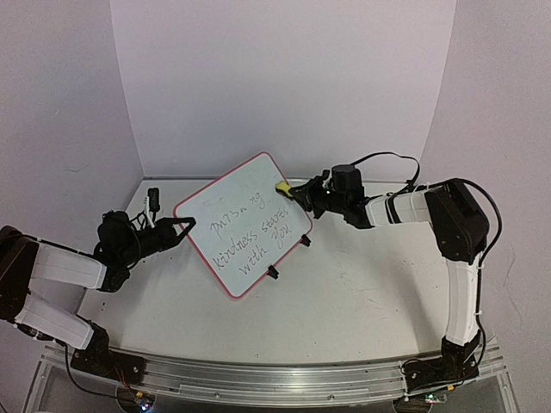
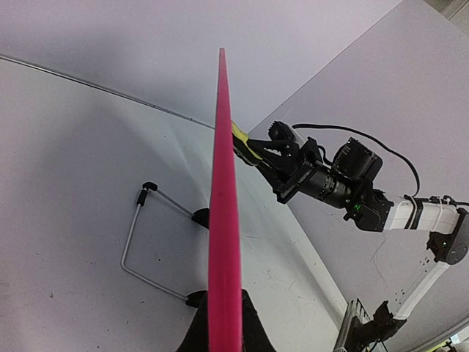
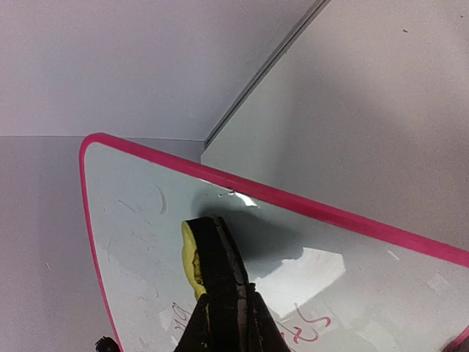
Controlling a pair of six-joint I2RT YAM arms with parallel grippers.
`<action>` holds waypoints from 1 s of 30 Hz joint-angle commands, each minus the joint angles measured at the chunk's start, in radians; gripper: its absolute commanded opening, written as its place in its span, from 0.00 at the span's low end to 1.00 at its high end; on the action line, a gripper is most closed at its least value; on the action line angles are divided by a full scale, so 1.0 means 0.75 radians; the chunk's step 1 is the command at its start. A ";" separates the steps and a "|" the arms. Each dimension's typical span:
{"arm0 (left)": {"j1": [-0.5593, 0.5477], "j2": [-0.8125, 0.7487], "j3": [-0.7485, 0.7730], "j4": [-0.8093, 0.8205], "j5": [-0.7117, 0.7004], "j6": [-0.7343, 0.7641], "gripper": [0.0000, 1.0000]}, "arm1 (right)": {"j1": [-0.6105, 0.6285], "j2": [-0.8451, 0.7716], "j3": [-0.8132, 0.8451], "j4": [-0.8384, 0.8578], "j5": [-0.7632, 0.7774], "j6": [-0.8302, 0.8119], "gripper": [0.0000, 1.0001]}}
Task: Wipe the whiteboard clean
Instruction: Erase the whiteboard at the center of the board.
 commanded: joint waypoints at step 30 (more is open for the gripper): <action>-0.021 0.034 -0.024 -0.125 0.107 0.105 0.00 | -0.027 0.036 0.073 -0.099 -0.058 -0.044 0.00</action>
